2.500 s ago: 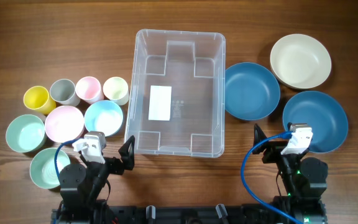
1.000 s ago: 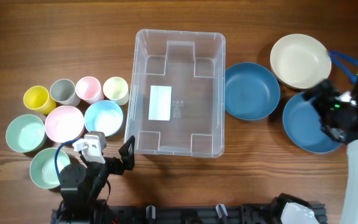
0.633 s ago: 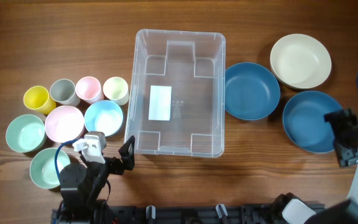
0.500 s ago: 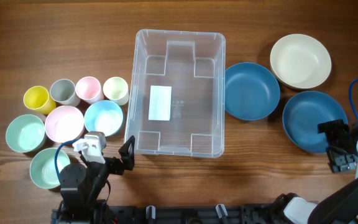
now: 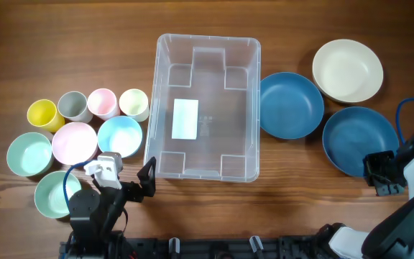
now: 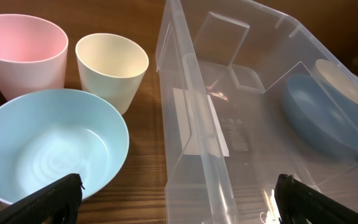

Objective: Pack container
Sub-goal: 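Lift the dark blue bowl with the right gripper and place it in the bin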

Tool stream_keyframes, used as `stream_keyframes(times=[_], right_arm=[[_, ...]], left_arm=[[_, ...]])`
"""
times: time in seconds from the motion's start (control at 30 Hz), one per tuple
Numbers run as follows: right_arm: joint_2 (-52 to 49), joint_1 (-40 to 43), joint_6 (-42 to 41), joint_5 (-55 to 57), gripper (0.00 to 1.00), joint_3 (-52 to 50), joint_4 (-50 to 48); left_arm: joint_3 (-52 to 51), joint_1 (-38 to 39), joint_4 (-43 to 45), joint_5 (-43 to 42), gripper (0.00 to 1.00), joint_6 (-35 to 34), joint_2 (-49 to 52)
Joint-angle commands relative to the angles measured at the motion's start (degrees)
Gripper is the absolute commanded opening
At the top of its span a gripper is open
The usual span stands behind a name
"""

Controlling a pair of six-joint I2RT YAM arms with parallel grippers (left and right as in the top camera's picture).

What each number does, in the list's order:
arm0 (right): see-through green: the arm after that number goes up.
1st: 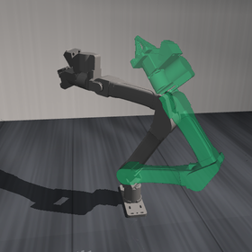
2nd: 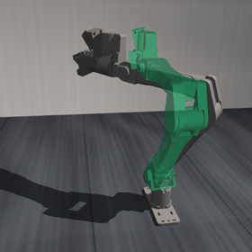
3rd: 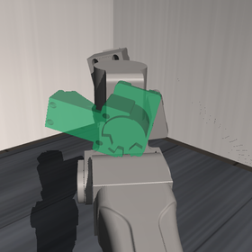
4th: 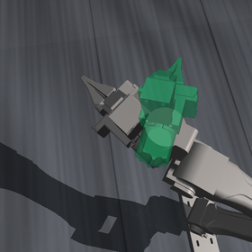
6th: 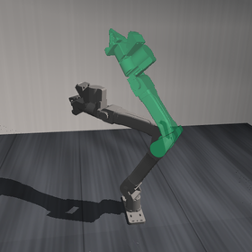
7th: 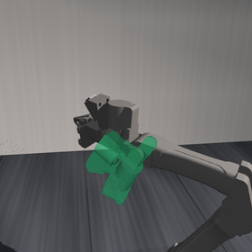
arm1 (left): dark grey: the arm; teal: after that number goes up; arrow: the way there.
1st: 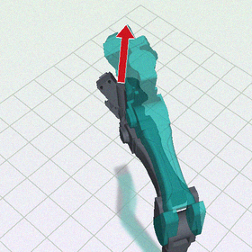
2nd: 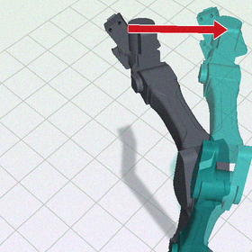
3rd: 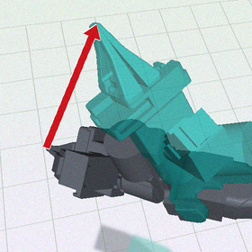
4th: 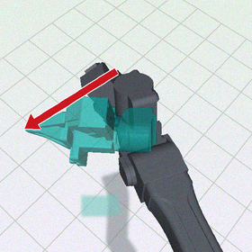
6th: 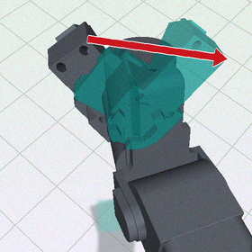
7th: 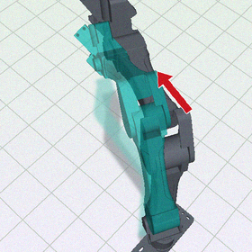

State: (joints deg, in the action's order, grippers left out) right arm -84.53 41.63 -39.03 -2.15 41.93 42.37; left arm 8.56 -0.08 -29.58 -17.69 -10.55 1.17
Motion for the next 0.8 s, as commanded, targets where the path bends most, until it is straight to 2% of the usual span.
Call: stream_keyframes(times=[0.0, 0.1, 0.27, 0.4, 0.57, 0.77], right_arm=[[3.34, 0.07, -0.59, 2.08, 0.04, -0.7, 2.71], [9.44, 0.07, 0.09, -1.95, 0.04, -0.68, 5.75], [24.26, -0.11, 4.79, -16.2, 0.04, 1.73, 8.07], [33.99, -3.96, 7.23, -18.8, 0.04, 8.2, 11.23], [35.39, -17.14, 11.23, -18.93, 0.04, 20.28, 12.79], [24.06, -39.78, 12.13, -13.62, 0.04, 34.34, 12.13]], left_arm=[[-0.24, -0.35, 0.22, -0.5, 1.0, 1.14, -0.24], [-0.24, -0.35, 0.2, -0.5, 1.0, 1.16, -0.24], [-0.24, -0.35, 0.22, -0.5, 1.0, 1.16, -0.24], [-0.24, -0.35, 0.22, -0.5, 1.0, 1.14, -0.24], [-0.24, -0.35, 0.22, -0.5, 1.0, 1.16, -0.26], [-0.24, -0.35, 0.22, -0.5, 1.0, 1.14, -0.24]])
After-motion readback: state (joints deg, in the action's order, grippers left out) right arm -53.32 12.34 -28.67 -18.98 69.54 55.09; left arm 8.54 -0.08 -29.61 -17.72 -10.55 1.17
